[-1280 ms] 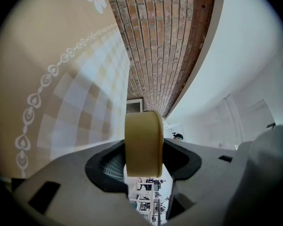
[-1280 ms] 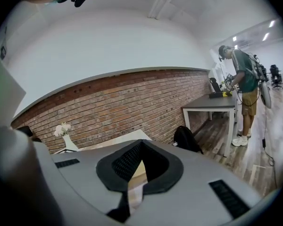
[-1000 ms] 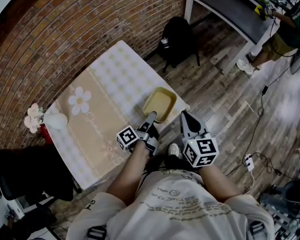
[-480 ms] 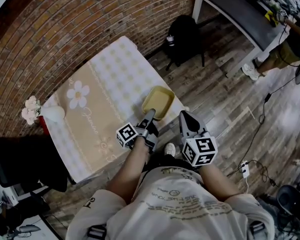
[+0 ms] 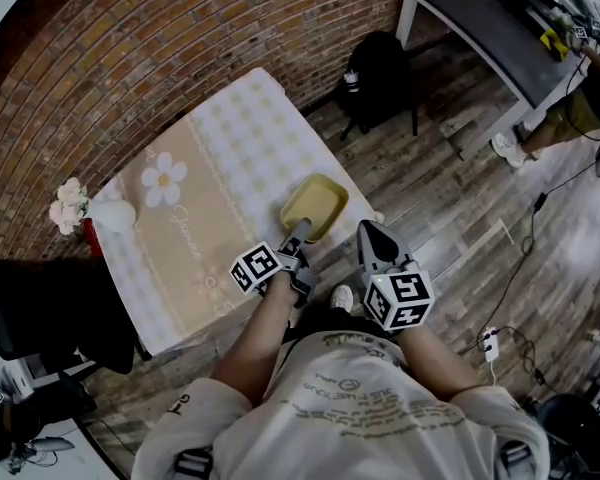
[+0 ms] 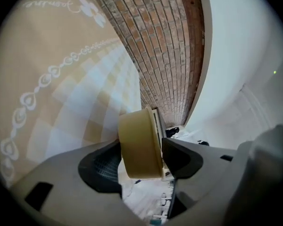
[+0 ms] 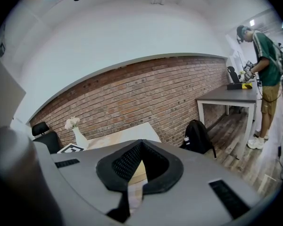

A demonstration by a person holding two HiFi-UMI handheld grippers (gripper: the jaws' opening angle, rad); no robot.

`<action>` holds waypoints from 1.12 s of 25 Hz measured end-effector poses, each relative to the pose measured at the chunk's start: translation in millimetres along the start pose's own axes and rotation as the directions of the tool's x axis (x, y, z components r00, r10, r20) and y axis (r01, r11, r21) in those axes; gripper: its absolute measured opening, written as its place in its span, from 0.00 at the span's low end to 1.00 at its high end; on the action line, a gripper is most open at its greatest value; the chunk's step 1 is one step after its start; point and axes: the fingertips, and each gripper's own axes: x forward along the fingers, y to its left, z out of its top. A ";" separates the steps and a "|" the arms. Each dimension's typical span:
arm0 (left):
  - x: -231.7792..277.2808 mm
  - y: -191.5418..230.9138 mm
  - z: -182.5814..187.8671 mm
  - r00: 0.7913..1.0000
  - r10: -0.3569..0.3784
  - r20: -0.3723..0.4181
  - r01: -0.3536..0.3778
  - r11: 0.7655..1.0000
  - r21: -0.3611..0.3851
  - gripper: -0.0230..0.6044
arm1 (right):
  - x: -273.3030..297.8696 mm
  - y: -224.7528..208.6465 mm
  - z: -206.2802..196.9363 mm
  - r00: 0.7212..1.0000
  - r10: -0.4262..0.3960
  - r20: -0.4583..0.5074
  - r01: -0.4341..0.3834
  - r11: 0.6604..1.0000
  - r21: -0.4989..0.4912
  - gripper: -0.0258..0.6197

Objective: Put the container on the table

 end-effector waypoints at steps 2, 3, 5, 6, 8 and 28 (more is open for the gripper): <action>-4.4 7.6 -0.6 0.997 0.080 -0.012 -0.079 0.993 0.089 0.46 | -0.7 3.6 -1.7 1.000 0.010 -0.006 -0.010 1.000 -0.002 0.04; -6.5 10.7 -0.7 0.993 0.113 -0.017 -0.110 0.986 0.128 0.48 | -1.2 5.7 -2.6 1.000 0.015 -0.007 -0.015 1.000 -0.003 0.04; -9.7 14.7 -0.2 0.988 0.154 -0.023 -0.148 0.974 0.173 0.53 | -2.2 8.8 -3.9 1.000 0.022 -0.008 -0.022 1.000 -0.006 0.04; -11.3 15.7 0.5 0.986 0.167 -0.024 -0.159 0.970 0.183 0.54 | -2.7 9.9 -4.3 1.000 0.024 -0.008 -0.024 1.000 -0.006 0.04; -15.6 17.2 1.8 0.982 0.188 -0.024 -0.179 0.963 0.203 0.55 | -3.8 12.0 -4.5 1.000 0.026 -0.006 -0.026 1.000 -0.004 0.04; -108.3 -61.0 25.6 0.977 0.160 0.142 -0.213 0.668 0.713 0.05 | 8.6 85.7 13.8 0.984 0.174 0.030 -0.171 0.983 -0.070 0.04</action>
